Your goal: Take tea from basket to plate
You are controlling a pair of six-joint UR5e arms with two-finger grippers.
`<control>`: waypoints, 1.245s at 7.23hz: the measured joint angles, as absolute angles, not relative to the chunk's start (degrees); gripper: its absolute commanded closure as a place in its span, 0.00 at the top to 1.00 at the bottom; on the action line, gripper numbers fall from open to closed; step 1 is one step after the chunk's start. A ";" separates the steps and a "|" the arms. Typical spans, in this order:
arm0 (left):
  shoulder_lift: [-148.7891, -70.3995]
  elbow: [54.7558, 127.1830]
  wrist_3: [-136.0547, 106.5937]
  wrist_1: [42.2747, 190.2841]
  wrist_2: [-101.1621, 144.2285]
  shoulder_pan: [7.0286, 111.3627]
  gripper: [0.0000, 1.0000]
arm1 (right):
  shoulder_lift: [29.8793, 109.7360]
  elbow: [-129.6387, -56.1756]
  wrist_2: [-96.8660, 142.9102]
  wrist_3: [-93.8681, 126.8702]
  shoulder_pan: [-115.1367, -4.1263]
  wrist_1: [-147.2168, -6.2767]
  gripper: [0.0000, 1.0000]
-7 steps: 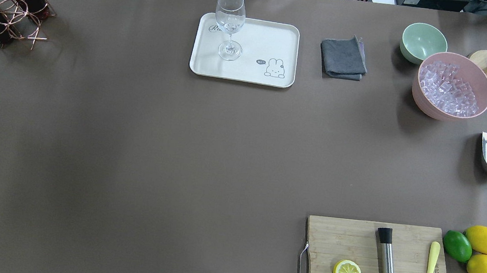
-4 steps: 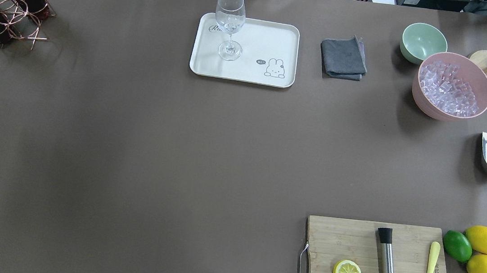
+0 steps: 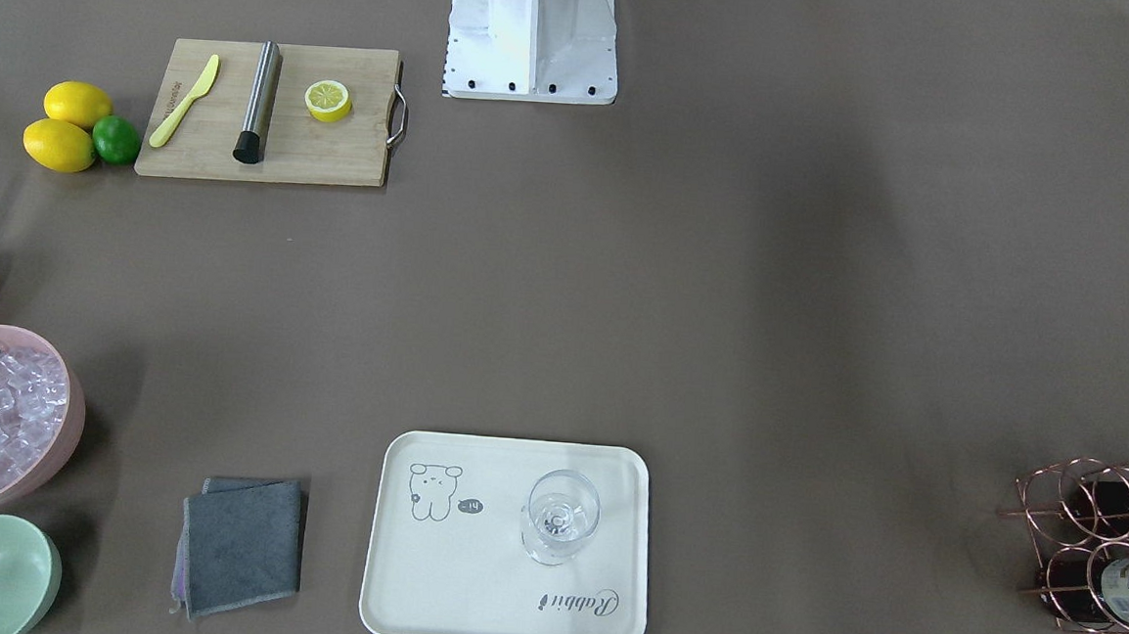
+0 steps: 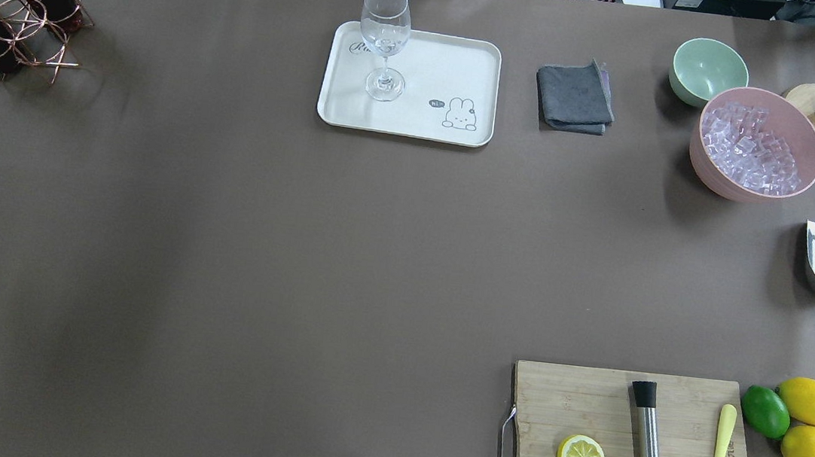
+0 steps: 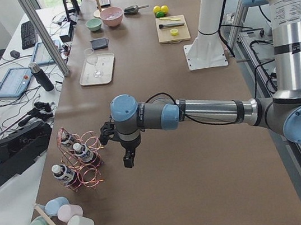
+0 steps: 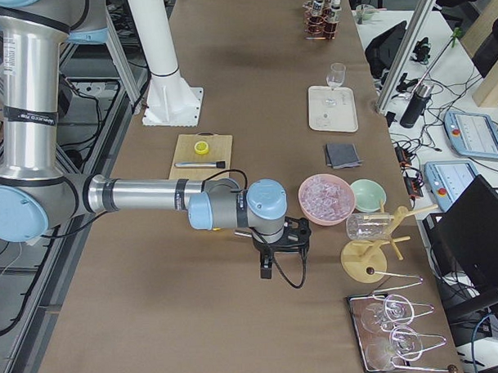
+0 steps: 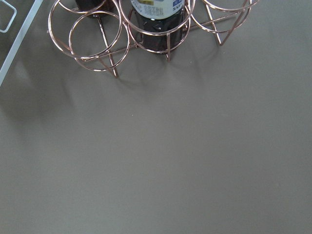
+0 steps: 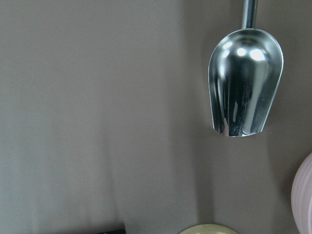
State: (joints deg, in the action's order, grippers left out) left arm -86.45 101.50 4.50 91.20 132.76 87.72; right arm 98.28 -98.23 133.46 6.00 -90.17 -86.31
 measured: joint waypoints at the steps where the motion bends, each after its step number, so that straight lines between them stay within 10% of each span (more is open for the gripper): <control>1: -85.54 101.80 3.14 90.30 132.88 89.76 0.98 | 98.40 -97.88 133.45 6.13 -90.14 -86.22 1.00; 9: -85.58 101.90 -7.96 88.56 132.63 91.31 0.98 | 94.62 -97.99 134.52 6.12 -89.49 -86.34 1.00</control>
State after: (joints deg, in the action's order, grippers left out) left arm -85.58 101.90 -7.96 88.56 132.63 91.31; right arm 94.62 -97.99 134.52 6.12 -89.49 -86.34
